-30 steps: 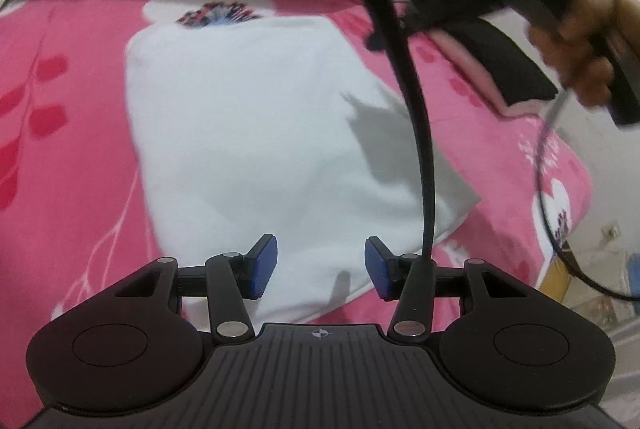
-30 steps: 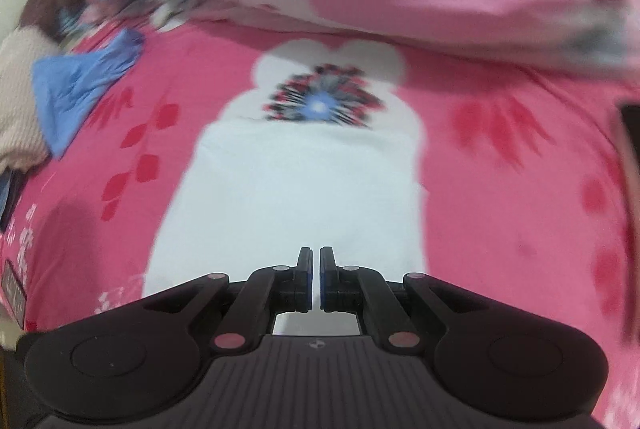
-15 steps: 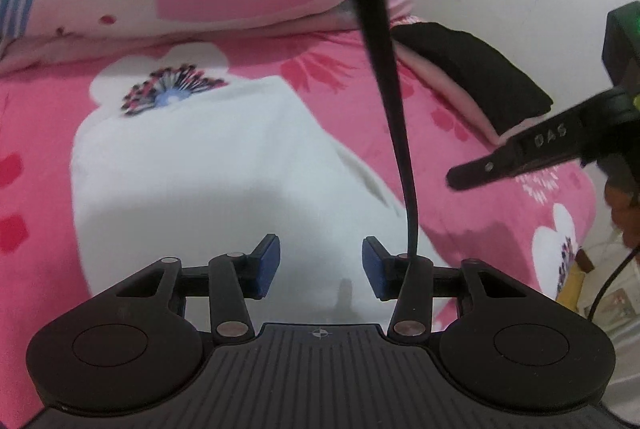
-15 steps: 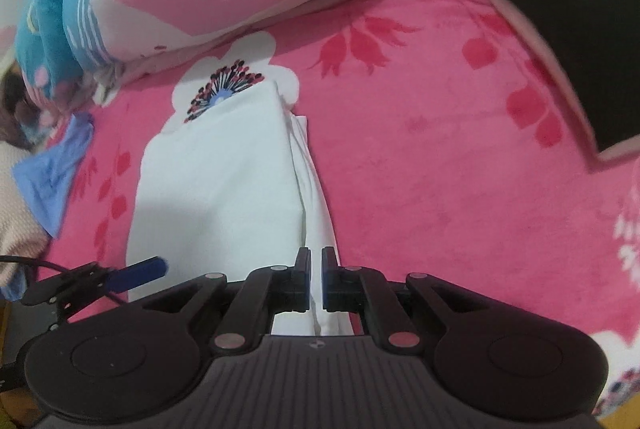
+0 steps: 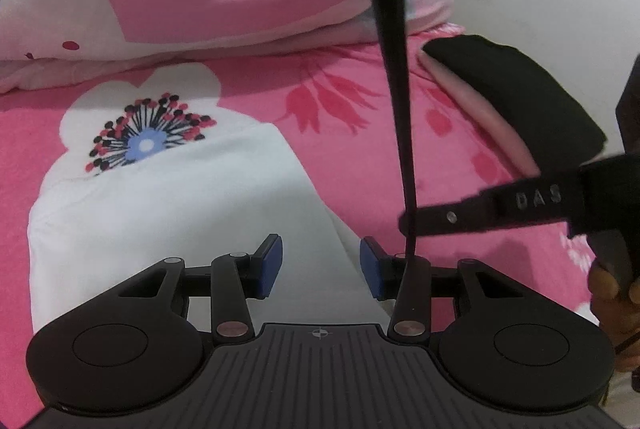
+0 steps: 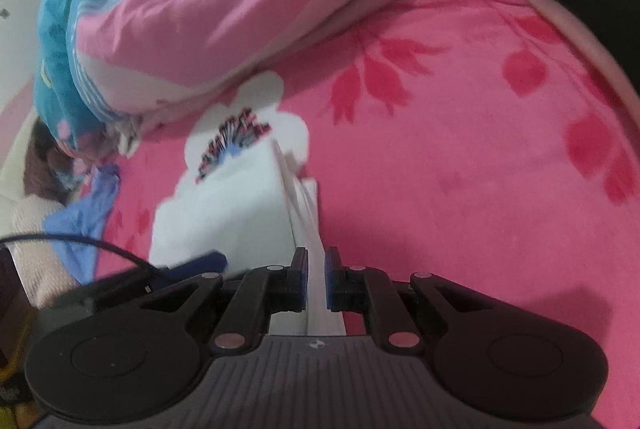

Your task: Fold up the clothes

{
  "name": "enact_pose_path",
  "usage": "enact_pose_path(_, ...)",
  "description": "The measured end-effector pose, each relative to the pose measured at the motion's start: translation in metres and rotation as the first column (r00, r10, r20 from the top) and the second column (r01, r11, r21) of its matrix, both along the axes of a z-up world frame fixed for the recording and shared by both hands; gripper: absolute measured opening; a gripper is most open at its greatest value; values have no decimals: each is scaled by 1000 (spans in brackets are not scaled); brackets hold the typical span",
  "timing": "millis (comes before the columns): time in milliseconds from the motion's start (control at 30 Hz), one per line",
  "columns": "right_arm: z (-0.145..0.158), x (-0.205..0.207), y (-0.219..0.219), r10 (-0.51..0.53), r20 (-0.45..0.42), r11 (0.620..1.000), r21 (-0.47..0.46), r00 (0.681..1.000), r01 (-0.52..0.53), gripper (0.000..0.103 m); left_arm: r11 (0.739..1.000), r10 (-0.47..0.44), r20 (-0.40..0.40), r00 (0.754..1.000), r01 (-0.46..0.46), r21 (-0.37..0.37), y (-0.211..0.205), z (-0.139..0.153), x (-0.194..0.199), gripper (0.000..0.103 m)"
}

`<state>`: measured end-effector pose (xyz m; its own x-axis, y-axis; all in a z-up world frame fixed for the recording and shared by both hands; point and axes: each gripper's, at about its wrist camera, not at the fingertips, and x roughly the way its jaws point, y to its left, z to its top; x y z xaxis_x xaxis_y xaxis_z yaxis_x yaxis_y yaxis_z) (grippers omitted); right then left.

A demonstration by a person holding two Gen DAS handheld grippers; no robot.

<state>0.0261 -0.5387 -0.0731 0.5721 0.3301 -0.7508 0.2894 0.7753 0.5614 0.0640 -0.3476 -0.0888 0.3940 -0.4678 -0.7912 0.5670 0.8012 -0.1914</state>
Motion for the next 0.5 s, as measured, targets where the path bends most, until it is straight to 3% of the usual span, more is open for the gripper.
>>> enact_pose_path(133, -13, 34, -9, 6, 7, 994, 107, 1000, -6, 8, 1000, 26, -2, 1000, -26, 11, -2, -5, 5, 42)
enact_pose_path(367, -25, 83, 4, 136, 4, 986, 92, 991, -136, 9, 999, 9, 10, 1000, -9, 33, -4, -17, 8, 39)
enact_pose_path(500, -18, 86, 7, 159, 64, 982, 98, 985, -164, 5, 1000, 3, 10, 1000, -3, 19, -5, -18, 11, 39)
